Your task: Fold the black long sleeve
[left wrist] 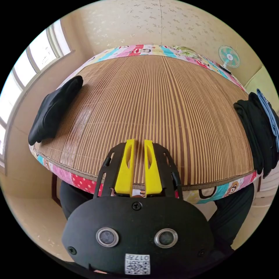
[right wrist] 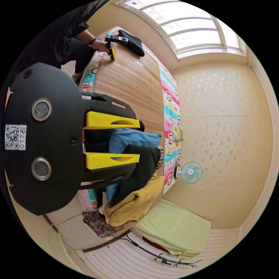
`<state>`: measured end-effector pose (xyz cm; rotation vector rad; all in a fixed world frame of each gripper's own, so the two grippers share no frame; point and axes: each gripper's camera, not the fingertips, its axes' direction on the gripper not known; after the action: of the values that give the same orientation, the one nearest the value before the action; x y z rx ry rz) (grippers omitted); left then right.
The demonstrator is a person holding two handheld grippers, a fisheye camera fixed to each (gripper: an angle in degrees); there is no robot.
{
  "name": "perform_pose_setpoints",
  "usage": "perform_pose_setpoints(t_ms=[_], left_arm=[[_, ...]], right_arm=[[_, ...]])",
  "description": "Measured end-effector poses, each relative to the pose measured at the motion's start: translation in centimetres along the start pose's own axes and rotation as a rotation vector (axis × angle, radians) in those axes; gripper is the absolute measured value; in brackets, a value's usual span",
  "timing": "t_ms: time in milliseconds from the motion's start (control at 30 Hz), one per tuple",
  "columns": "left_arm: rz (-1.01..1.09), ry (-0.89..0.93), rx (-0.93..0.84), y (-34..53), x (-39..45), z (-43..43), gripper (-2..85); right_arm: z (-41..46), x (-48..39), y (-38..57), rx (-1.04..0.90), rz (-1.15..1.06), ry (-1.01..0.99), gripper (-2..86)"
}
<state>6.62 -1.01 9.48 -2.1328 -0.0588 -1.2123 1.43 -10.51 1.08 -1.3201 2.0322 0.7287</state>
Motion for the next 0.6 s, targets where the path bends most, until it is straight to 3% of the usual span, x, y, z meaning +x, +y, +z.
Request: perform_pose_setpoints(t_ms=[167,300,400,533,600], left_arm=[[0.025,-0.022,0.002,1.0,0.6,0.8,6.1],[0.078,-0.105,0.007,1.6,2.3,1.2,5.4],[0.111,-0.143,0.022,2.3,3.5,1.6,2.7],[0.138,-0.188,0.034,3.0,4.5,2.1,-0.1],[0.128,-0.176,0.032,3.2,4.3,2.2,-0.5]], right_arm=[[8.4,4.0,0.3,-0.178,0.163,0.163,12.8],[6.4,3.5,0.5,-0.05,0.404,0.09,5.1],[2.7,-0.2,-2.7,0.132,0.343,0.078,3.4],[0.0,-4.5,-9.5,0.307,0.183,-0.22,2.5],[-1.2,-8.0,-12.4,0.334,0.069,-0.171,2.5]])
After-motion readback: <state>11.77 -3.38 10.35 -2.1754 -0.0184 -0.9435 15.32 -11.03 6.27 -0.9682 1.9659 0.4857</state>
